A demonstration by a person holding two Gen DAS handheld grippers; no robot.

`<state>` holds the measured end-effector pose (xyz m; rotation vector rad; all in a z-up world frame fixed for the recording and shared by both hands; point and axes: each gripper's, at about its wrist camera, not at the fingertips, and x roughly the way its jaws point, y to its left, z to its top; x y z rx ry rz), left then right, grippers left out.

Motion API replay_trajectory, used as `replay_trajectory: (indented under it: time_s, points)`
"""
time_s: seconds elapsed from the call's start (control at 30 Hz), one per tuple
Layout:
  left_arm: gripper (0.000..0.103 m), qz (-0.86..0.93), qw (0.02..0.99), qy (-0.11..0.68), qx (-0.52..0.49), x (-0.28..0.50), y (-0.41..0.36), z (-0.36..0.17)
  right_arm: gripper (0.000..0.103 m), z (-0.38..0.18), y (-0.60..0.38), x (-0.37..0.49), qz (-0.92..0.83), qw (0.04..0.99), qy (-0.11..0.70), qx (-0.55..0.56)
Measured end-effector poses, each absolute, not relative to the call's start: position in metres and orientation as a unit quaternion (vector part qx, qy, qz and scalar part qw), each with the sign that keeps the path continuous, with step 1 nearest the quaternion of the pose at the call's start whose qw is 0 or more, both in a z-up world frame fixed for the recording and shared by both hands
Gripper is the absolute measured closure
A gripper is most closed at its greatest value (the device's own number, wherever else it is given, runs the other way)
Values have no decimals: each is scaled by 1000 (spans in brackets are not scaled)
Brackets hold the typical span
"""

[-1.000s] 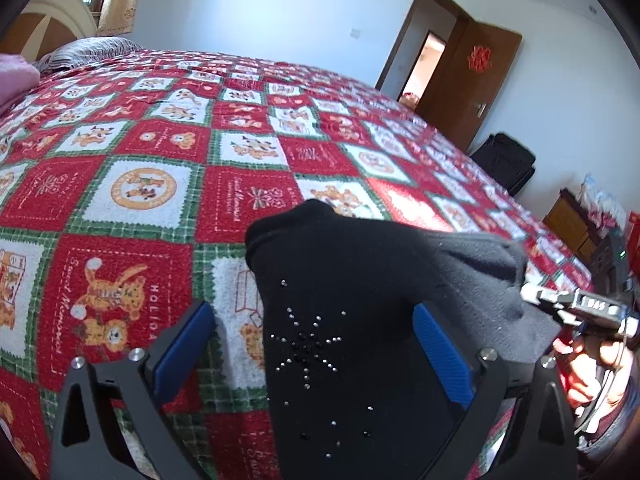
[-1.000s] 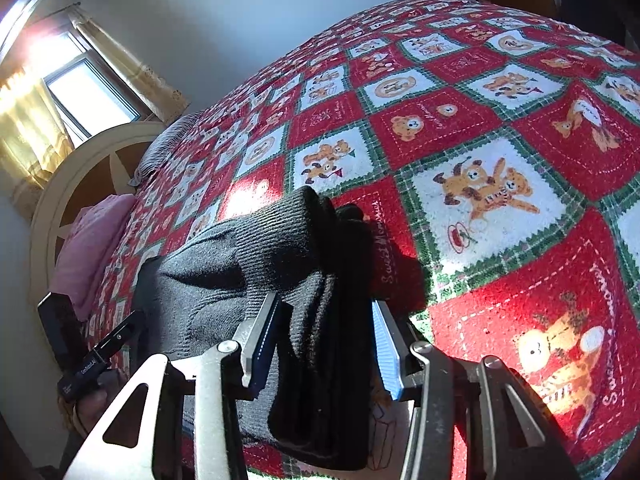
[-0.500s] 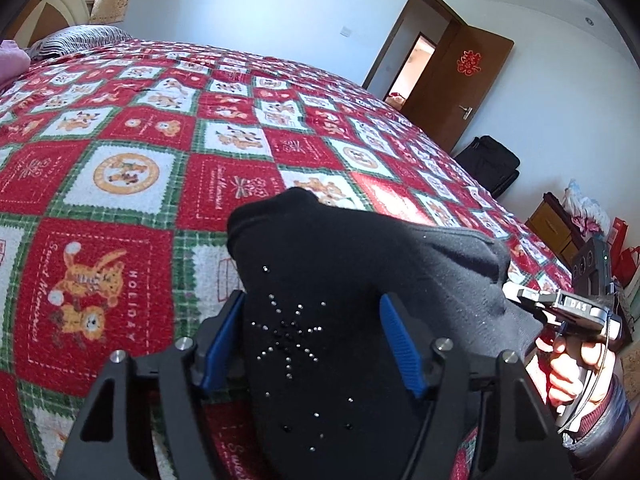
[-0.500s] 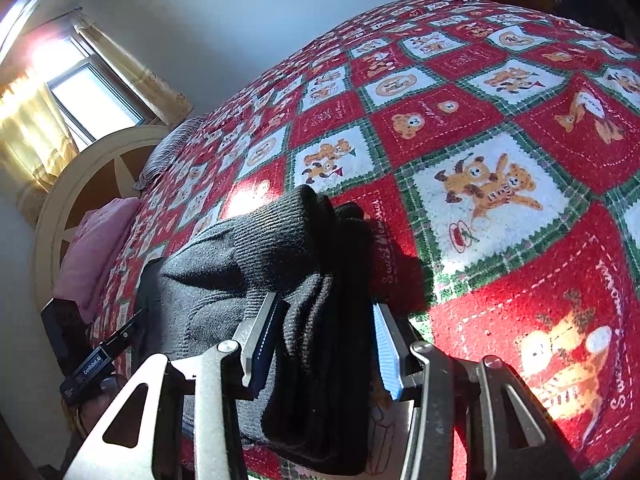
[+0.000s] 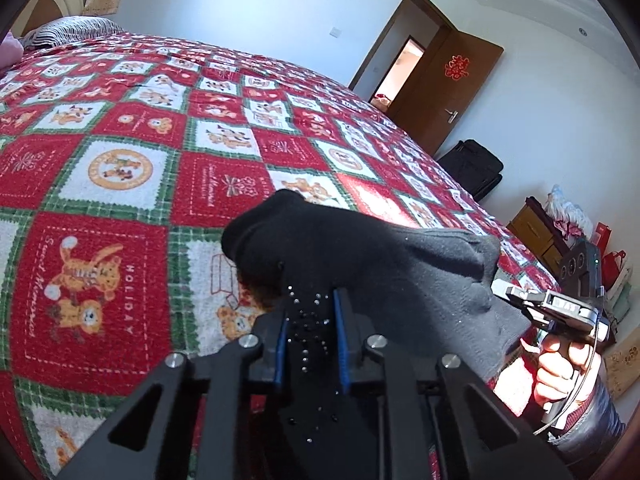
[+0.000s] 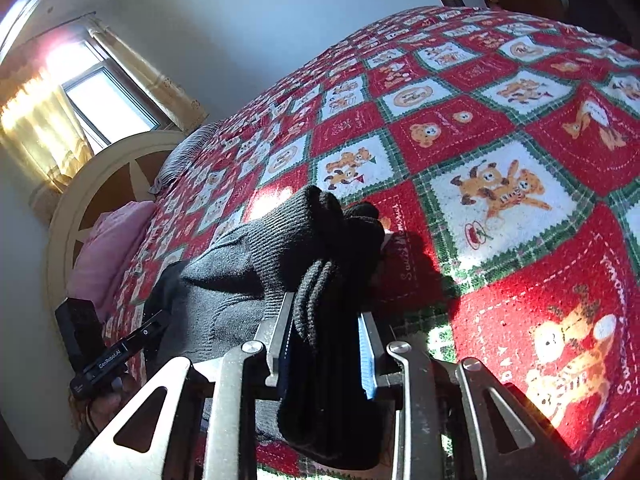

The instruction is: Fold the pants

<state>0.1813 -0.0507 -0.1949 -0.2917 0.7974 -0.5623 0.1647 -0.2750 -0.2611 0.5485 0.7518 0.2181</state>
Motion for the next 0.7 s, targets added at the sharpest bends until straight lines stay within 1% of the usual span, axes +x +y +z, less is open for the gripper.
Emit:
replay_trajectory:
  time_s: [0.13,0.2,0.4,0.7]
  points:
    - [86,-273,875,371,-147,177,-47,-186,76,-247,-268,157,104,901,345,243]
    - [90,-276,877,363,-153,174,-43,-180,76,-239,-264,155,108,905,338,233]
    - [91,-273,883,357,-139,166,-35,-165,76,-224,-253,155,123,911,325,221]
    - [91,-249,896,343,-135,158,-11,-152,77,-212,-226,172,152,910,328,204]
